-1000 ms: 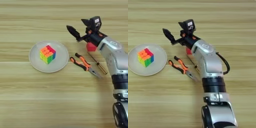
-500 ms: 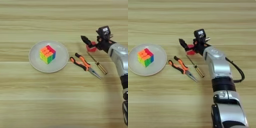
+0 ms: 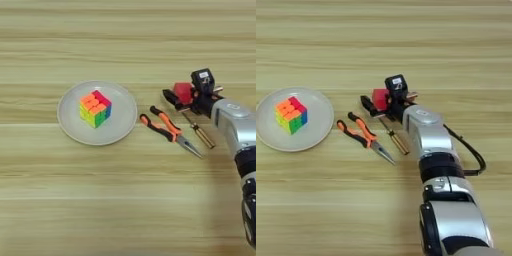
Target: Move the objects on the table
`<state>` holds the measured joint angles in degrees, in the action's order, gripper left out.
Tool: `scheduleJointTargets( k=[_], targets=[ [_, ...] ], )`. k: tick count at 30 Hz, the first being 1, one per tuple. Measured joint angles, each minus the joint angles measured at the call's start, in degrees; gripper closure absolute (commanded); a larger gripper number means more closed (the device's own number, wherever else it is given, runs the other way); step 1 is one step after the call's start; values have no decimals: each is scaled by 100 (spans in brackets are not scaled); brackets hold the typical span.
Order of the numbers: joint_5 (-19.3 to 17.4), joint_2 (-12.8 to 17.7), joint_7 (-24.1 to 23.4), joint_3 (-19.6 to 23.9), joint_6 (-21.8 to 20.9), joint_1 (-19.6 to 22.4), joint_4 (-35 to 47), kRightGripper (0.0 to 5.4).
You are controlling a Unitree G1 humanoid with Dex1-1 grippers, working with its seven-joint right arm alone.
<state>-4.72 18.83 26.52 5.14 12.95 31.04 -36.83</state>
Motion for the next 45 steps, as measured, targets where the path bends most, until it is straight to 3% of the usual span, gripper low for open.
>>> scheduleJointTargets(
  k=[19,23,30,37,44,45],
  targets=[
    [173,-17,-120,-70,-352,98,-455,242],
    [207,-32,-130,-70,-364,167,-488,302],
    [213,-38,-135,-56,-438,200,-524,305],
    [208,-45,-133,-46,-339,208,9,305],
    [113,-140,-108,-83,24,99,1275,306],
    [86,-175,-91,-146,170,-23,1761,306]
  ],
)
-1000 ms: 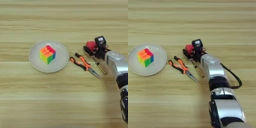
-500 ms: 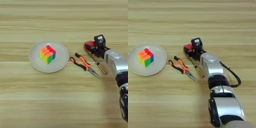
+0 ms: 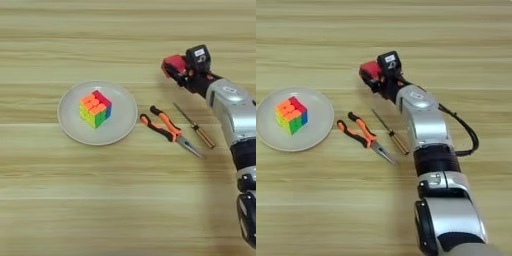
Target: Move the objects on the table
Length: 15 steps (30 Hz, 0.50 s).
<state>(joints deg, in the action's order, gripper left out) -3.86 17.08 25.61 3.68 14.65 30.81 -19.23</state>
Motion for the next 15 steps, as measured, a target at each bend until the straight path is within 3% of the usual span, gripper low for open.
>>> scheduleJointTargets(
  k=[8,15],
  targets=[
    [-39,-265,150,-453,509,-267,1115,306],
    [27,-510,145,-826,611,-317,1202,306]
  ],
)
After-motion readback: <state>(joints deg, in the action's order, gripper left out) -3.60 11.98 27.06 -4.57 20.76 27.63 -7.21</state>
